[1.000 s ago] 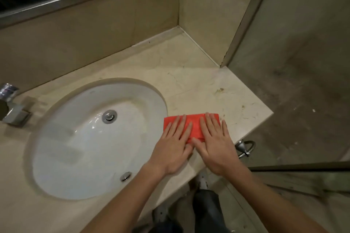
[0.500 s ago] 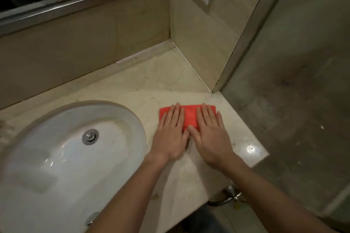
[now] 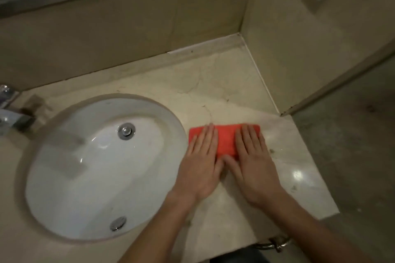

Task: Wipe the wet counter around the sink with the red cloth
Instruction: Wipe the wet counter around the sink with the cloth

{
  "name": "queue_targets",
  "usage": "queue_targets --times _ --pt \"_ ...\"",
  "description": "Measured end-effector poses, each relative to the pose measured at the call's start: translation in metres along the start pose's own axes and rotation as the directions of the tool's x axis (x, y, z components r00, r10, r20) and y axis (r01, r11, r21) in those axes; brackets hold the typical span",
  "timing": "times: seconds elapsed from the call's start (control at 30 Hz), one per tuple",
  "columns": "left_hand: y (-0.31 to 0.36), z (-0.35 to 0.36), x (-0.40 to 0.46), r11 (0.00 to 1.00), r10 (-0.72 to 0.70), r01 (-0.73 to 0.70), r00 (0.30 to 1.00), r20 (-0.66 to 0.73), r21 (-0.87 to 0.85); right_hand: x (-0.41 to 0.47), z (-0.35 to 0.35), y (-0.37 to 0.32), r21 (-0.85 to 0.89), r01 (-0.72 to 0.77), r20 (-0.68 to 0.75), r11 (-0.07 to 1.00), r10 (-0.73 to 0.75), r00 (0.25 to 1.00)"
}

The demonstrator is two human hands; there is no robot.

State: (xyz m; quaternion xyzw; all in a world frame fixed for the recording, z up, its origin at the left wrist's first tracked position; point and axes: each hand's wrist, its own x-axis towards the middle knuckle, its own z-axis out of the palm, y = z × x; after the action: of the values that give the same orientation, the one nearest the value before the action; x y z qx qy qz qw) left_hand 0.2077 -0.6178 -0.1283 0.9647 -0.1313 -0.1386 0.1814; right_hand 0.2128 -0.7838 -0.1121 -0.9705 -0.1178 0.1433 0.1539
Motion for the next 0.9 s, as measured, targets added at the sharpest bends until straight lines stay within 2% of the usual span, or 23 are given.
queue_targets --times 0.13,0.27,0.33,0.43,0.5,0.57,0.7,0.83,0.9 --pt "-0.053 -0.042 0.082 0.988 -0.139 0.143 0.987 -0.079 0.054 0.114 -0.014 -0.013 -0.067 0.099 -0.037 0.993 -0.101 0.994" --pt "-0.091 -0.081 0.136 0.961 -0.257 0.262 0.964 -0.064 0.091 0.203 -0.033 -0.033 -0.066 0.141 0.074 0.988 -0.136 0.988" --pt "-0.087 -0.077 0.131 0.962 -0.266 0.271 0.960 -0.088 0.046 0.204 -0.035 -0.036 -0.041 0.150 0.070 0.988 -0.147 0.987" --pt "-0.070 -0.056 0.087 0.973 -0.228 0.229 0.960 -0.164 -0.016 0.151 -0.027 -0.038 0.003 0.203 0.025 0.979 -0.203 0.979" --pt "-0.072 -0.049 0.066 0.977 -0.212 0.212 0.963 -0.164 -0.021 0.119 -0.021 -0.045 0.028 0.193 0.080 0.981 -0.195 0.978" --pt "-0.085 -0.054 0.066 0.971 -0.233 0.238 0.961 -0.148 0.015 0.126 -0.019 -0.053 0.015 0.203 0.114 0.979 -0.203 0.972" --pt "-0.143 -0.085 0.095 0.918 -0.349 0.373 0.921 -0.173 0.136 0.204 -0.023 -0.097 -0.015 0.295 0.061 0.955 -0.294 0.954" --pt "-0.199 -0.118 0.106 0.790 -0.546 0.574 0.819 -0.177 0.216 0.256 -0.016 -0.155 -0.030 0.372 0.105 0.928 -0.367 0.924" --pt "-0.207 -0.120 0.102 0.756 -0.586 0.618 0.786 -0.198 0.217 0.262 -0.011 -0.171 -0.032 0.384 0.095 0.923 -0.379 0.920"
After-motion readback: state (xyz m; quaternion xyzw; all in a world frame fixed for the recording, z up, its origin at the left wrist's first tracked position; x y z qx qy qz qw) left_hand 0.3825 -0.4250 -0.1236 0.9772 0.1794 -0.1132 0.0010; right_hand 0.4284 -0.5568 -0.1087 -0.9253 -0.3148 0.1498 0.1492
